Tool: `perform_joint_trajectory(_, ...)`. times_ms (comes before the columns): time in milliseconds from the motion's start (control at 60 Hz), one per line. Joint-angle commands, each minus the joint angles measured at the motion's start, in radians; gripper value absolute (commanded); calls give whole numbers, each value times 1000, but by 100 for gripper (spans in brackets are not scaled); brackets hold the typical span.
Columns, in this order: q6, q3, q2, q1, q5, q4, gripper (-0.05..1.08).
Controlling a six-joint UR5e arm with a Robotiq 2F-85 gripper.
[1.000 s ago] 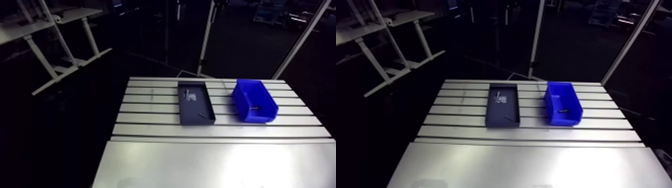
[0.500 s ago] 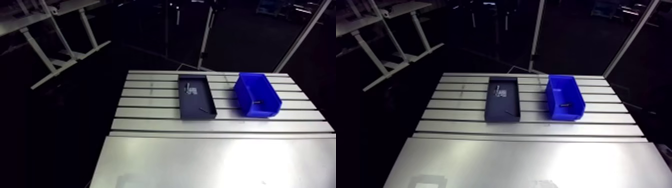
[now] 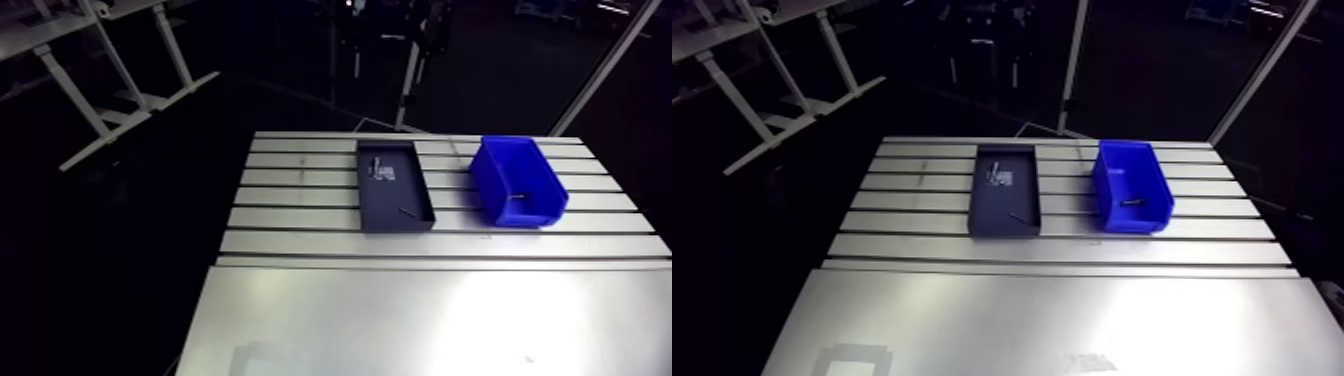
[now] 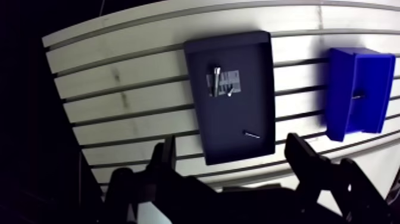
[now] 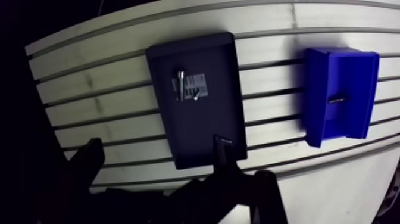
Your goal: Pick up the M10 bolt from the tray and put it into the blue bin.
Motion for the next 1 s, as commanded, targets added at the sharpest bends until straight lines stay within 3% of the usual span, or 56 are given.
perform_joint_trajectory(17, 1, 46, 19, -1, -2, -58, 1)
perform_joint_trajectory(433, 1, 72, 83, -1, -1, -135, 2)
perform_joint_trajectory(633, 21, 76, 98, -1, -2, -155, 30)
perform_joint_trajectory(733, 25, 81, 98, -1, -4, -155, 39)
perform_joint_trajectory(1000, 27, 88, 117, -1, -2, -169, 50)
